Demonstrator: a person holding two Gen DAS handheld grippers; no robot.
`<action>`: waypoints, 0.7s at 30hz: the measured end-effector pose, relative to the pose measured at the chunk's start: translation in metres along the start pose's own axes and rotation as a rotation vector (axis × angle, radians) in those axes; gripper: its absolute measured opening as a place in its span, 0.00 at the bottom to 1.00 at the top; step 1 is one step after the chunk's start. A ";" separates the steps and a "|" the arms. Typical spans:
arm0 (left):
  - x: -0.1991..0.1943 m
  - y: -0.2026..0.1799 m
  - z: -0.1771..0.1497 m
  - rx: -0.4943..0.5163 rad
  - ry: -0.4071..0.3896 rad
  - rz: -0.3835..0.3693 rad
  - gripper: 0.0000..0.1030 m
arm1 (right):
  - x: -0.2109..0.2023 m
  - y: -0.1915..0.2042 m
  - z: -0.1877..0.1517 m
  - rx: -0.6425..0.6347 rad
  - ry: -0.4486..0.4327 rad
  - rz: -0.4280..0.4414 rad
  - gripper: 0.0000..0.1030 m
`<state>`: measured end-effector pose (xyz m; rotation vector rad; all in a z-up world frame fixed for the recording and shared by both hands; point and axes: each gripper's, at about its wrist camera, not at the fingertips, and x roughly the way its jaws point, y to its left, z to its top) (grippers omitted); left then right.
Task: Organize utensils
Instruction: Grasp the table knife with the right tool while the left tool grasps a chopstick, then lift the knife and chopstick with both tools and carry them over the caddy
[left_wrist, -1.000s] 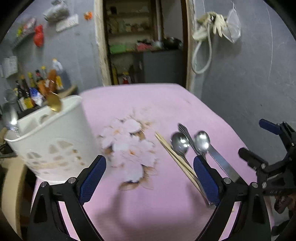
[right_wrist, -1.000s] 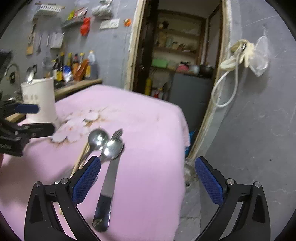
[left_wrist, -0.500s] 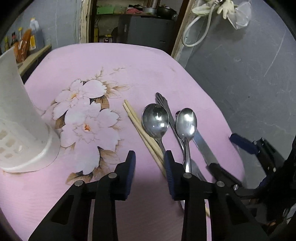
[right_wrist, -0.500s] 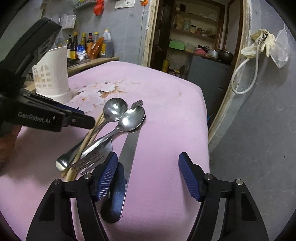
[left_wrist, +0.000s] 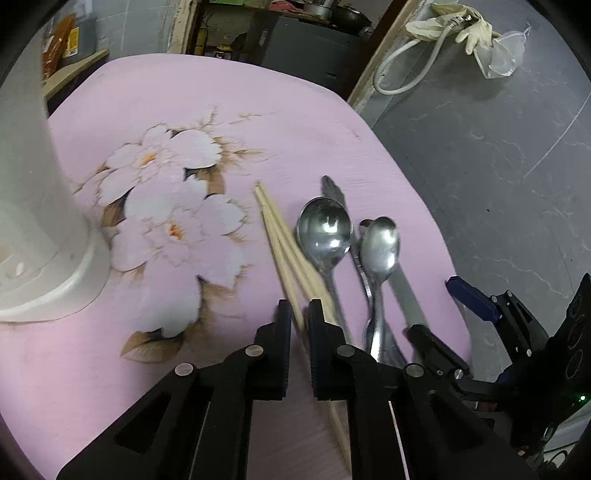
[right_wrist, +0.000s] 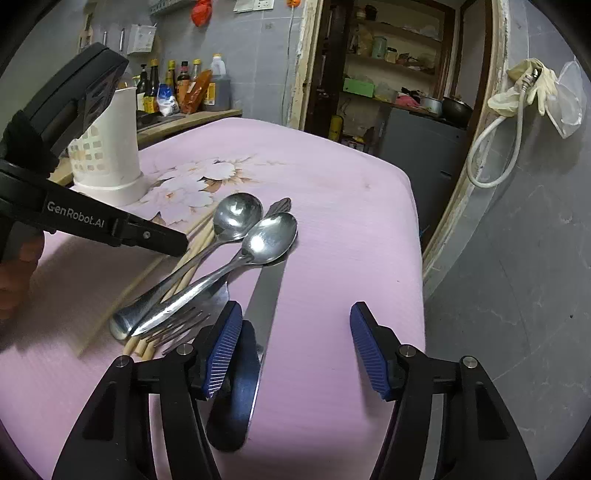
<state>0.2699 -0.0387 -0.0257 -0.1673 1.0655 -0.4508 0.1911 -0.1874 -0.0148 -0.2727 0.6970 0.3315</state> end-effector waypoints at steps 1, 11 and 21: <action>-0.002 0.002 -0.001 -0.005 0.000 -0.001 0.06 | 0.000 0.001 0.000 -0.006 0.001 -0.003 0.58; -0.016 0.015 -0.011 -0.033 -0.026 0.056 0.03 | 0.004 0.006 0.002 -0.034 0.016 -0.059 0.25; -0.021 0.013 -0.017 -0.004 -0.015 0.072 0.03 | 0.000 -0.010 0.003 0.052 0.018 -0.093 0.15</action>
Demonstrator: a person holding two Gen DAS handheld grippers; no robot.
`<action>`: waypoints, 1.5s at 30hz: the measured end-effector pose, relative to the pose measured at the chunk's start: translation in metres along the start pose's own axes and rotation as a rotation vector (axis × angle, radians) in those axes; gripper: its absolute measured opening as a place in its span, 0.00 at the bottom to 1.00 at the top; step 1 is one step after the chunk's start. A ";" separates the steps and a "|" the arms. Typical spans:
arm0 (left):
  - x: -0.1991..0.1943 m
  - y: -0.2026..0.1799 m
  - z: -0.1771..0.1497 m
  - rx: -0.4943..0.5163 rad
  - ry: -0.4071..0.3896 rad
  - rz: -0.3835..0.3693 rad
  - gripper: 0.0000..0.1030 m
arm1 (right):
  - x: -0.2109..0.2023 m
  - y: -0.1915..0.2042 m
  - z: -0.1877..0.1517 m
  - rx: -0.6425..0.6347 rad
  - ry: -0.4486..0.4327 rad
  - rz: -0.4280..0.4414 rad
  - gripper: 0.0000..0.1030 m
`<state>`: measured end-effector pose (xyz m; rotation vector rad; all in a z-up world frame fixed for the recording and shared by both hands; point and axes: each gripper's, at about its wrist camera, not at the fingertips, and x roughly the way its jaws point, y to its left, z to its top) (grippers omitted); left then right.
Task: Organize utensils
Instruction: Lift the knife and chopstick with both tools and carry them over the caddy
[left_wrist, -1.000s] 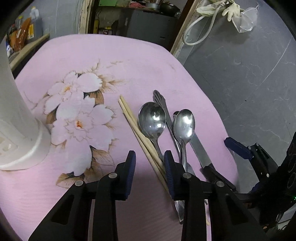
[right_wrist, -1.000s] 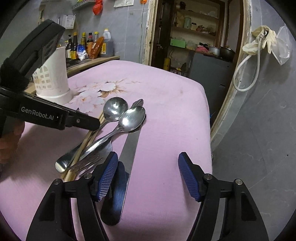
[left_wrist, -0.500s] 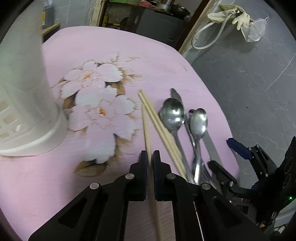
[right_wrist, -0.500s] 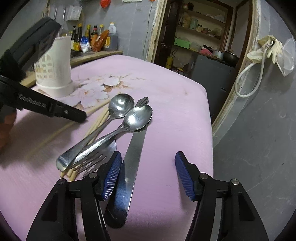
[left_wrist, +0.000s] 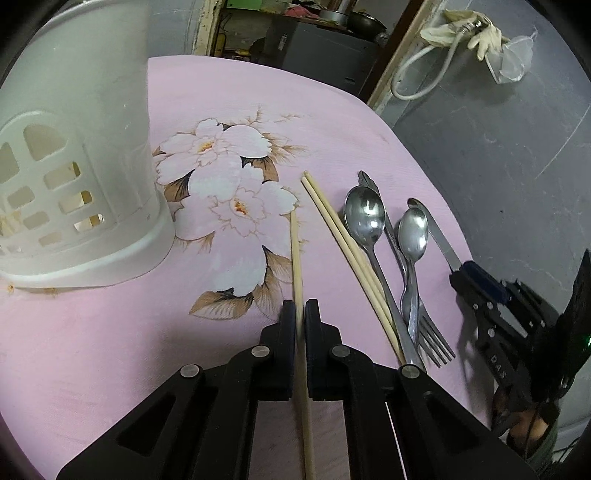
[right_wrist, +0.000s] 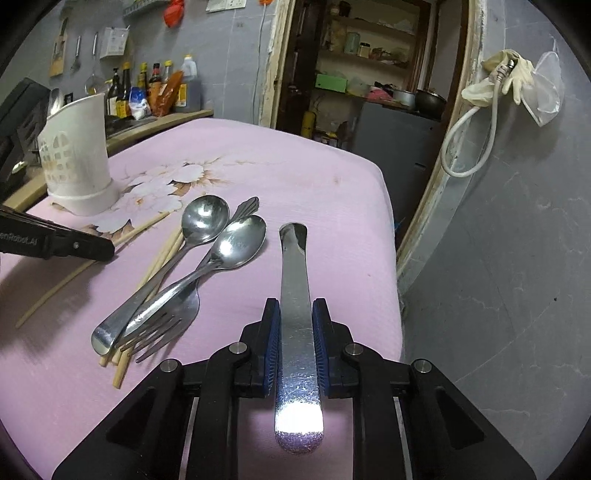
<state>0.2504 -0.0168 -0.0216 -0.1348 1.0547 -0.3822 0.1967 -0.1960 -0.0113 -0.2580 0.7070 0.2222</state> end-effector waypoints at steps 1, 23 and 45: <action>0.002 -0.002 0.003 0.011 0.009 0.003 0.03 | 0.001 0.001 0.002 -0.009 0.006 0.000 0.16; 0.026 -0.010 0.032 0.178 0.147 0.045 0.05 | 0.046 -0.018 0.049 -0.070 0.260 0.190 0.28; -0.051 -0.018 -0.018 0.100 -0.281 -0.022 0.02 | -0.009 -0.020 0.033 0.128 -0.100 0.231 0.13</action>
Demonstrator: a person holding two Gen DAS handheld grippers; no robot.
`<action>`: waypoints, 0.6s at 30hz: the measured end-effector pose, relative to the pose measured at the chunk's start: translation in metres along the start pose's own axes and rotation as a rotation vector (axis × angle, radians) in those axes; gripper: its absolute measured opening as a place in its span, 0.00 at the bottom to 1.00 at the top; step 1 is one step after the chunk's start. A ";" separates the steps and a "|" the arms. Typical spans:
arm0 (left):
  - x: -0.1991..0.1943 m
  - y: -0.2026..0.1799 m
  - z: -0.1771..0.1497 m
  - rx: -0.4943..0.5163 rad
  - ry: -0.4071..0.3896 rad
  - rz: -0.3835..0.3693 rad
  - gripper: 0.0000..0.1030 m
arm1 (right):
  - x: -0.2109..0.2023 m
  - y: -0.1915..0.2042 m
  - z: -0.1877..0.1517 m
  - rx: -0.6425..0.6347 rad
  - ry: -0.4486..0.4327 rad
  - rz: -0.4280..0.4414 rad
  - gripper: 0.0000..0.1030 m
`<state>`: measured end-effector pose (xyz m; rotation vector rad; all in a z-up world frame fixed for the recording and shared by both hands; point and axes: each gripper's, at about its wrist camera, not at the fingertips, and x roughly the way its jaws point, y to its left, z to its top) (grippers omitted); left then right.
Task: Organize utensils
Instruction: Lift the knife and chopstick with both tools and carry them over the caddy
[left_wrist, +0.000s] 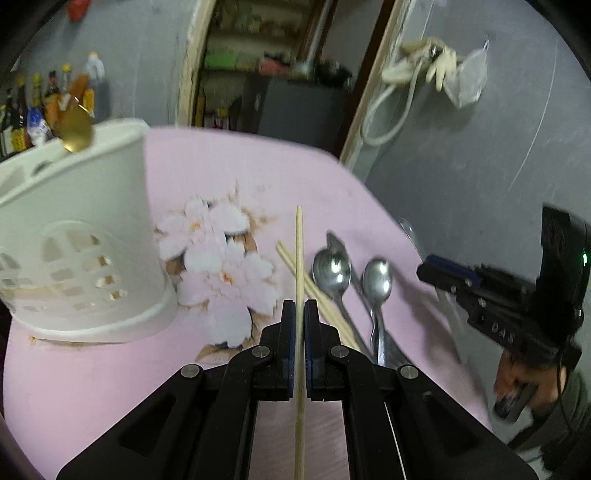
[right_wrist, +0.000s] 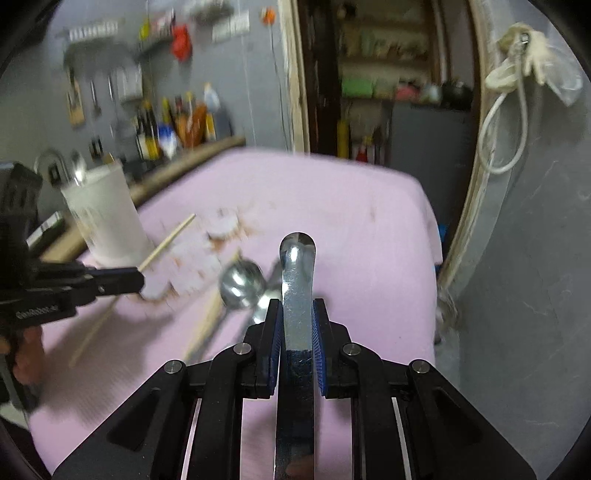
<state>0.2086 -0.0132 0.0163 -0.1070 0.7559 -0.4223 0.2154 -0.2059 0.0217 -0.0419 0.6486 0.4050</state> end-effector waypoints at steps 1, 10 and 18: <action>-0.001 -0.001 -0.001 -0.003 -0.026 0.006 0.02 | -0.003 0.003 -0.001 0.006 -0.033 -0.003 0.13; -0.037 -0.010 0.004 0.020 -0.291 0.067 0.02 | -0.043 0.044 -0.002 -0.080 -0.313 -0.127 0.13; -0.063 0.001 0.010 0.008 -0.435 0.099 0.02 | -0.059 0.079 0.022 -0.107 -0.470 -0.084 0.13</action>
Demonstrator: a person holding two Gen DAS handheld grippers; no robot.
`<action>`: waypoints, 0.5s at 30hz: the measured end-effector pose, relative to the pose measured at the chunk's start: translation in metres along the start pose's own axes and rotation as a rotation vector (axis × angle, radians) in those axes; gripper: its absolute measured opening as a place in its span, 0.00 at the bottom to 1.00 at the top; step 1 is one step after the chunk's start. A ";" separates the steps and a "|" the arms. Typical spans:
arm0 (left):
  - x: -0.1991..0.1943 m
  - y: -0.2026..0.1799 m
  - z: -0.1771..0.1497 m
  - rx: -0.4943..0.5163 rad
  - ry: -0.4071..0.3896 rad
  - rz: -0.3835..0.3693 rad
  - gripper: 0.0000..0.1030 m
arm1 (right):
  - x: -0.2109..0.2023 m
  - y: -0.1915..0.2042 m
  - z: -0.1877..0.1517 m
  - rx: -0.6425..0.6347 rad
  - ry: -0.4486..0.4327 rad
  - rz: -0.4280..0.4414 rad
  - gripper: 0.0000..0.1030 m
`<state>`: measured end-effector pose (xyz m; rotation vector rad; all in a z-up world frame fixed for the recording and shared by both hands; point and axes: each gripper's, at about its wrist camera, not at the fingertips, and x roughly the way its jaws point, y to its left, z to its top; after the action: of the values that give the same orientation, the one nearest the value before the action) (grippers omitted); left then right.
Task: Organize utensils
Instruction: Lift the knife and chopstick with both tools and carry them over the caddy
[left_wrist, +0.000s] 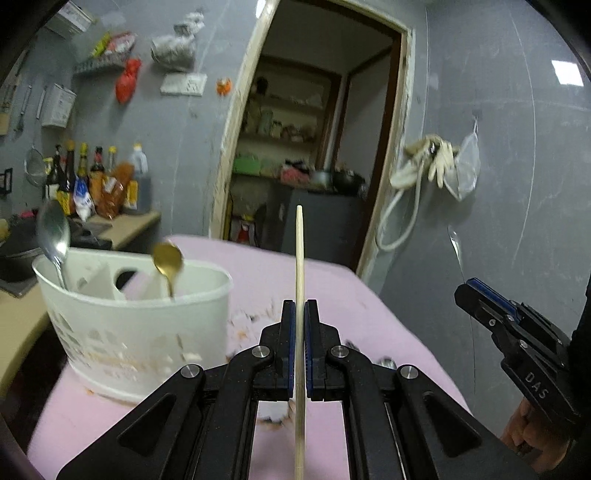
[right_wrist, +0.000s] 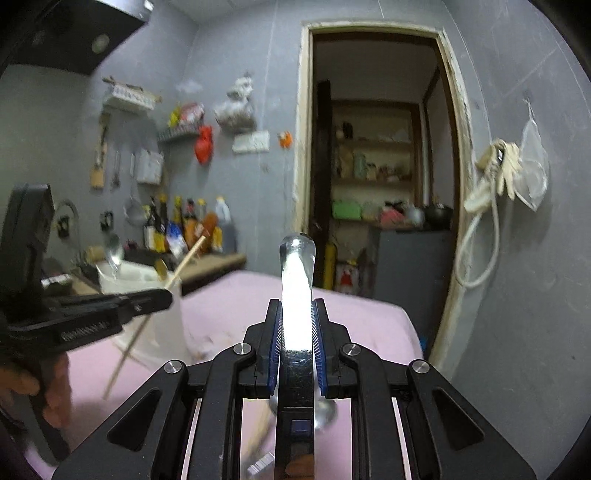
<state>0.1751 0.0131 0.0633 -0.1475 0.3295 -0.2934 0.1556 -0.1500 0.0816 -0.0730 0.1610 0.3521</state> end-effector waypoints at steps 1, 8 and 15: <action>-0.003 0.003 0.004 -0.006 -0.017 0.006 0.02 | 0.001 0.004 0.006 0.006 -0.020 0.018 0.13; -0.025 0.051 0.048 -0.082 -0.139 0.018 0.02 | 0.030 0.028 0.045 0.104 -0.111 0.193 0.13; -0.039 0.130 0.088 -0.212 -0.277 0.054 0.02 | 0.075 0.064 0.080 0.191 -0.161 0.332 0.13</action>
<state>0.2033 0.1564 0.1327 -0.3836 0.0889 -0.1812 0.2141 -0.0572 0.1449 0.1730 0.0463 0.6693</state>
